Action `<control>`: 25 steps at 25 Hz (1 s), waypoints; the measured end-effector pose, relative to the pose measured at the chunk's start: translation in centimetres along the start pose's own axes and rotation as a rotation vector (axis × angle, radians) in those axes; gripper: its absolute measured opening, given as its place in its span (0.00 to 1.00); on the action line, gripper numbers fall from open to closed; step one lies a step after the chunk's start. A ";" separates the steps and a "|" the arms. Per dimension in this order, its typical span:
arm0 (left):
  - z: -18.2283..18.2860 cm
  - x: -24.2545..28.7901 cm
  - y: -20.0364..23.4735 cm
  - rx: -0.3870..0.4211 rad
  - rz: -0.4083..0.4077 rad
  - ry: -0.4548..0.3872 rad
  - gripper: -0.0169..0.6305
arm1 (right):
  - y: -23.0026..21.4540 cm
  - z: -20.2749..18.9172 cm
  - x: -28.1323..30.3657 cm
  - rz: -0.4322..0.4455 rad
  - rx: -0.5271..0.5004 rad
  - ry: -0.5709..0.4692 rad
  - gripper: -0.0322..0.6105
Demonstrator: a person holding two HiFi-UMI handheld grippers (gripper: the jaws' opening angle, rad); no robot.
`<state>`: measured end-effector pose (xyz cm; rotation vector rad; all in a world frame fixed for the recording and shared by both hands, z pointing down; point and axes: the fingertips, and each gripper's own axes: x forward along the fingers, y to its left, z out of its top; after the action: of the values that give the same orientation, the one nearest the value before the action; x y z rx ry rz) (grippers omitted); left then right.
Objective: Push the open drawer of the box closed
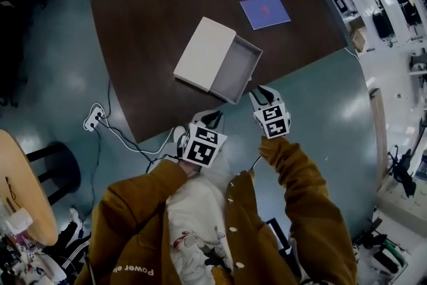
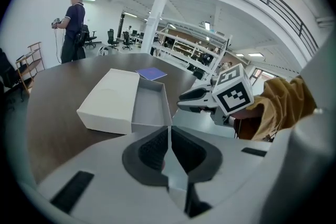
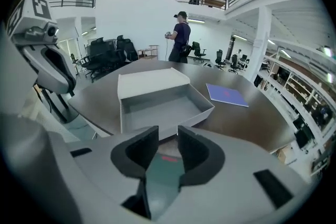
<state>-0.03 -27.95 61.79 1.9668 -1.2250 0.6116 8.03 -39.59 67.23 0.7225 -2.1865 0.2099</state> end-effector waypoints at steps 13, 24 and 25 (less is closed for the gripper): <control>-0.4 0.7 -0.3 -0.044 0.006 0.026 0.08 | -1.9 -2.3 4.8 0.118 -0.312 0.141 0.23; -0.7 0.9 0.0 -0.085 0.037 0.032 0.08 | -2.4 -2.7 7.6 0.174 -0.414 0.188 0.23; -0.8 0.9 -0.1 -0.088 0.038 0.033 0.08 | -2.4 -2.8 7.7 0.181 -0.420 0.192 0.23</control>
<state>0.42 -27.83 62.94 1.8574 -1.2507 0.5970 7.27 -43.81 74.61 0.2590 -2.0179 -0.0863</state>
